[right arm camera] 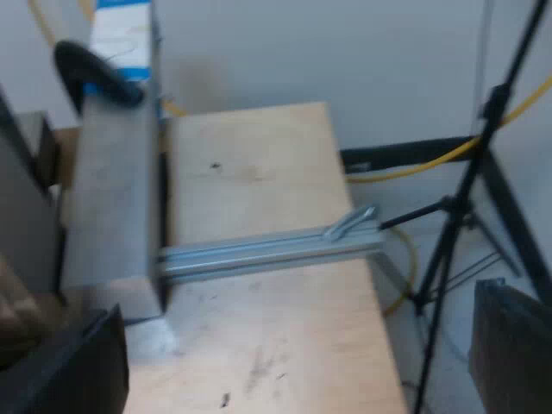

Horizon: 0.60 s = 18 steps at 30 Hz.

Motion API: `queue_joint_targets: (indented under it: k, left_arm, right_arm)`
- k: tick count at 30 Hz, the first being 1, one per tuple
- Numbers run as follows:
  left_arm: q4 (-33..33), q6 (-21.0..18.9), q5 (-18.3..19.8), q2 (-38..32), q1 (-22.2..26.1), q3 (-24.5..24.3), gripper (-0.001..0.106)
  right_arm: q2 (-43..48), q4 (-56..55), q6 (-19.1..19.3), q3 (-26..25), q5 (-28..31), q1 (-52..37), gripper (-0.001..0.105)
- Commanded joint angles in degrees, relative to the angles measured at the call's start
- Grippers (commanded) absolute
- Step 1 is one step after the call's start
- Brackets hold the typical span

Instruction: Pour the beans into the coffee machine

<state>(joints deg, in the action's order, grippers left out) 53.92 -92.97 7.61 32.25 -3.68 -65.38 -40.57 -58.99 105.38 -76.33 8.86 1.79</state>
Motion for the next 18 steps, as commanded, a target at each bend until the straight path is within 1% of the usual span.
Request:
queue_joint_targets:
  k: [1, 6, 8, 13, 18]
  left_arm:
    - [-0.2, 0.1, -3.2, -3.3, -0.1, -0.4, 0.061]
    - [0.0, 0.3, -3.2, -8.4, -0.1, -0.4, 0.061]
    - [1.0, 0.7, -3.2, -11.2, -0.1, -0.4, 0.061]
    - [5.0, 0.9, -3.2, -16.8, -0.1, -0.4, 0.061]
    - [10.1, 0.9, -3.2, -23.3, -0.1, -0.4, 0.061]
  right_arm:
    - [2.7, 0.0, 2.9, -0.7, -2.7, -0.7, 0.081]
    - [6.5, -0.1, 2.9, -0.7, -3.2, -0.7, 0.081]
    - [10.8, -0.4, 2.9, 0.0, -3.2, -0.7, 0.081]
    - [17.7, -3.3, 2.9, 2.3, -3.2, -0.7, 0.081]
    - [26.2, -4.2, 2.9, 6.1, -3.2, -0.7, 0.081]
